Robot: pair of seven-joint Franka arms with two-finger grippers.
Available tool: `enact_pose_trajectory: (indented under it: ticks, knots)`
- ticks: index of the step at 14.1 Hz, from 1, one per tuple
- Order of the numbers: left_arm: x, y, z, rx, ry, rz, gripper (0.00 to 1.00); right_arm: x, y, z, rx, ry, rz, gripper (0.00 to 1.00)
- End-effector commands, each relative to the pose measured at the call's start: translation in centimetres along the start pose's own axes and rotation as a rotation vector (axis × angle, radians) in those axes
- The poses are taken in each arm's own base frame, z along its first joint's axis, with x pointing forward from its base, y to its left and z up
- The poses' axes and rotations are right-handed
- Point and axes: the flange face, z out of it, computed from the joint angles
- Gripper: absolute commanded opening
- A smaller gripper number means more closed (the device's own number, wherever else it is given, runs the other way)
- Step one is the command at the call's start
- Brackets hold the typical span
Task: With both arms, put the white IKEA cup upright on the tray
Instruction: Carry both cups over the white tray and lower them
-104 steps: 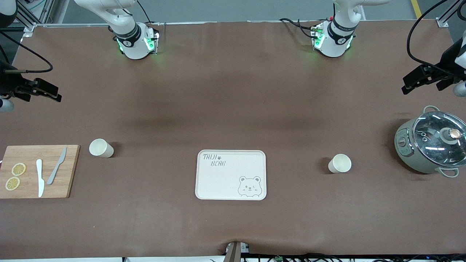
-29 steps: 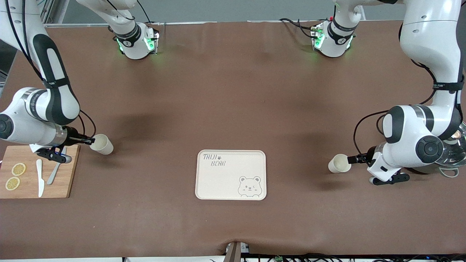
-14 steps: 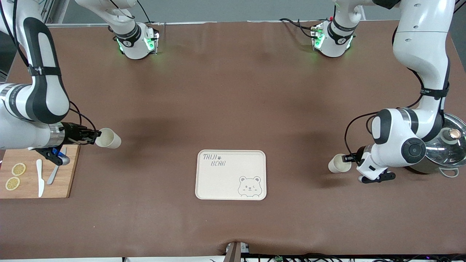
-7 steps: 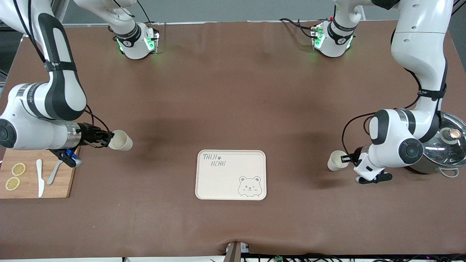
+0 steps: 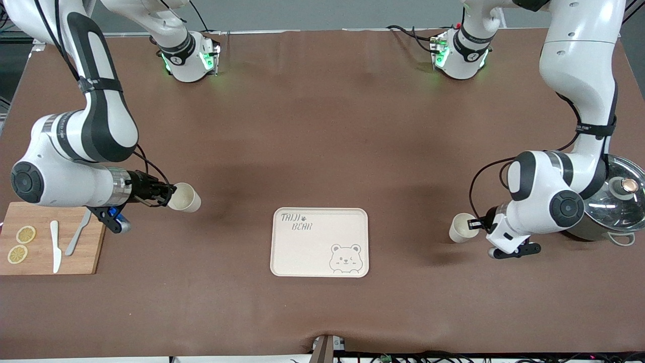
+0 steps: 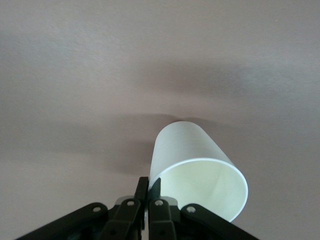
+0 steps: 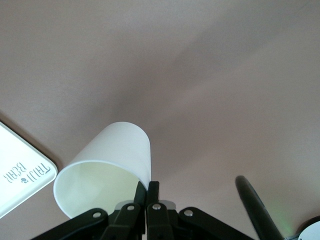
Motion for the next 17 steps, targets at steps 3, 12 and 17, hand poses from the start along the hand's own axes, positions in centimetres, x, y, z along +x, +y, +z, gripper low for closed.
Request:
enact_pose_trajectory:
  ticks: [3, 12, 17]
  knots:
    - [-1.6, 4.5, -1.9, -0.034, -0.016, -0.049, 0.0, -0.3, -0.8, 0.0, 0.016, -0.01, 0.018, 0.0]
    - [-4.3, 12.7, -3.7, -0.097, -0.032, -0.281, 0.0, -4.4, -6.0, 3.4, 0.041, -0.084, 0.14, 0.0]
    - [-5.8, 16.6, -4.4, -0.11, -0.022, -0.375, 0.0, -4.6, -6.4, 4.0, 0.062, -0.121, 0.152, 0.0]
